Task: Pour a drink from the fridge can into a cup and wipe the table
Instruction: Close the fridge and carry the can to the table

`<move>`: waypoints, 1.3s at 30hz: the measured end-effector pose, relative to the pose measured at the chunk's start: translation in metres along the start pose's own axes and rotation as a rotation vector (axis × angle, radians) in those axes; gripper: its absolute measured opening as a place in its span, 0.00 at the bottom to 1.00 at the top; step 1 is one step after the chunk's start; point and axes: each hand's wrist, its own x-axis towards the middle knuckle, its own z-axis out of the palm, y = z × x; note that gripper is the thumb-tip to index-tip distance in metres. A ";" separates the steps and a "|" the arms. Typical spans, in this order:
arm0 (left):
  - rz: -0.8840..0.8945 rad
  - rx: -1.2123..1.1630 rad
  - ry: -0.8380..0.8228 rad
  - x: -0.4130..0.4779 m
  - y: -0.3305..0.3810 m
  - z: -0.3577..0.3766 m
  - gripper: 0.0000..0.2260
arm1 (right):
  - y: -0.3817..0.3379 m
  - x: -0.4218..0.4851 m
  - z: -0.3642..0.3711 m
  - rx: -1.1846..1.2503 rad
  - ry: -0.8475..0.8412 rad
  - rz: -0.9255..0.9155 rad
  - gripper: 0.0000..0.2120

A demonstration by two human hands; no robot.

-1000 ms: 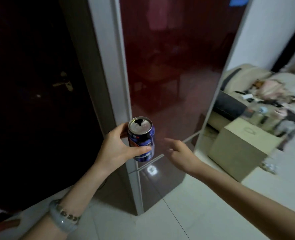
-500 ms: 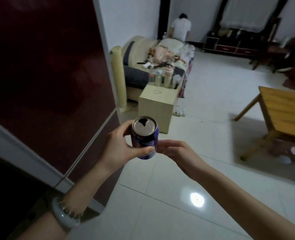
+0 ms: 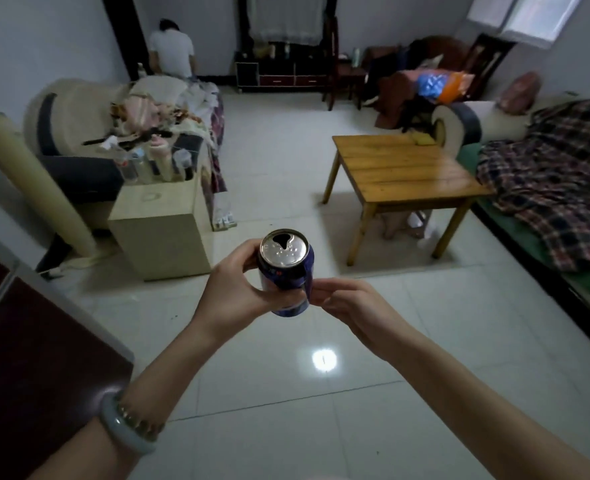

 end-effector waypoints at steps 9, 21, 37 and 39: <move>0.143 -0.030 -0.276 0.071 0.033 0.133 0.28 | 0.002 -0.026 -0.128 0.088 0.319 -0.017 0.22; 0.257 -0.093 -0.517 0.203 0.050 0.287 0.31 | -0.018 0.013 -0.278 0.169 0.581 -0.017 0.19; 0.303 -0.117 -0.564 0.412 0.062 0.421 0.30 | -0.075 0.157 -0.465 0.274 0.617 -0.042 0.19; 0.297 -0.110 -0.564 0.434 0.061 0.438 0.29 | -0.081 0.176 -0.488 0.259 0.603 -0.035 0.18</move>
